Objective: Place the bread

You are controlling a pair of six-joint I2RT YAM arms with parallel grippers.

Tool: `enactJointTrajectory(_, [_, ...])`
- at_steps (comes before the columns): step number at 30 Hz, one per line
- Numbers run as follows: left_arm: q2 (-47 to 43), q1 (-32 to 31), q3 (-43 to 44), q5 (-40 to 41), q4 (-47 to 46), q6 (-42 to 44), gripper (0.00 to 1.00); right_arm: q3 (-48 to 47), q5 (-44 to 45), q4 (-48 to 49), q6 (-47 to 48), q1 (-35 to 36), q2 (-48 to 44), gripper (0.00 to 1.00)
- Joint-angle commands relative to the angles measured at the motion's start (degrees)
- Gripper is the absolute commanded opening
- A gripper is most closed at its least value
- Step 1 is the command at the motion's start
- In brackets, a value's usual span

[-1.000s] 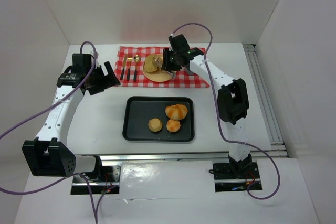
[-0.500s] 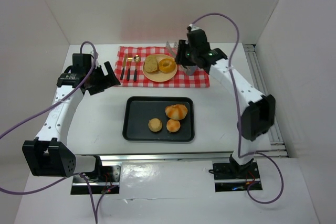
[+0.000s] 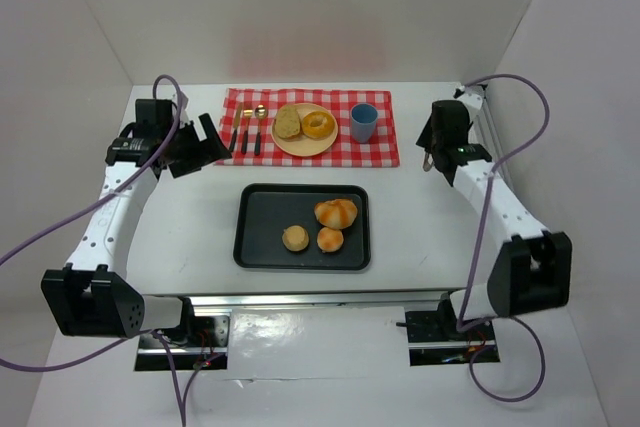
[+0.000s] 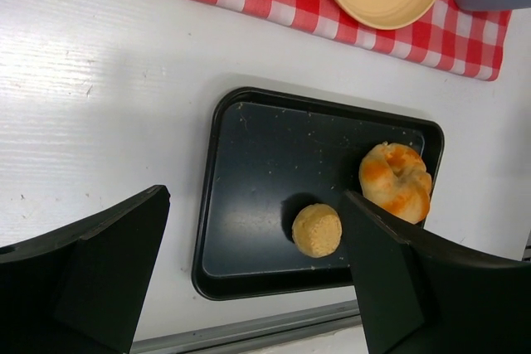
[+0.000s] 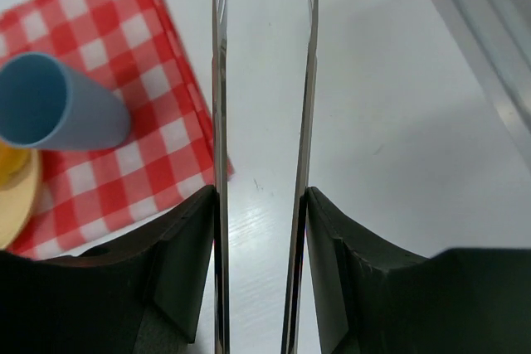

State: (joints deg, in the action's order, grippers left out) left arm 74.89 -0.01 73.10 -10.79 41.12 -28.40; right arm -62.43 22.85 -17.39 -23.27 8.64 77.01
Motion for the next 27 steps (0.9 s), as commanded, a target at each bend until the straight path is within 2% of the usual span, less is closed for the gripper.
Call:
enactJointTrajectory(1, [-1.06, 0.36, 3.36, -1.96, -1.31, 0.89, 0.96, -1.54, 0.44, 10.43, -2.48, -1.44, 7.69, 0.53])
enactJointTrajectory(7, [-1.59, 0.36, 3.36, -0.82, -0.69, 0.89, 0.95, -2.6, 1.23, 17.03, -3.72, -3.28, 18.24, 0.53])
enactJointTrajectory(11, [-1.59, 0.36, 3.36, -1.43, -0.69, 0.37, 0.95, -3.4, 1.23, 19.05, -2.93, -3.81, 22.47, 0.58])
enactJointTrajectory(12, [-1.07, 0.36, 3.36, -1.43, -0.69, 0.37, 0.95, -3.4, 1.23, 20.28, -2.92, -3.81, 23.35, 0.7])
enactJointTrajectory(14, [-1.06, 0.36, 3.36, -2.05, -0.69, 0.37, 0.95, -5.57, 0.27, 20.29, -1.52, -4.43, 26.76, 0.82])
enactJointTrajectory(15, [-0.46, 0.36, 3.36, -2.57, -0.69, 0.37, 0.95, -7.16, -0.35, 16.98, -1.52, -5.12, 27.92, 0.89])
enactJointTrajectory(19, [-0.45, 0.36, 3.36, -3.1, -0.69, 0.37, 0.95, -14.63, 0.43, 7.39, -4.93, -5.13, 28.81, 0.99])
enactJointTrajectory(24, [-0.45, 0.36, 3.36, -3.63, -0.69, 0.37, 0.95, -20.44, 5.18, -7.27, -8.1, -3.9, 21.89, 0.99])
enactJointTrajectory(27, [-0.97, 0.36, 3.36, -3.63, -0.69, 0.37, 0.95, -17.66, 5.19, -12.04, -9.95, -3.37, 17.32, 0.99])
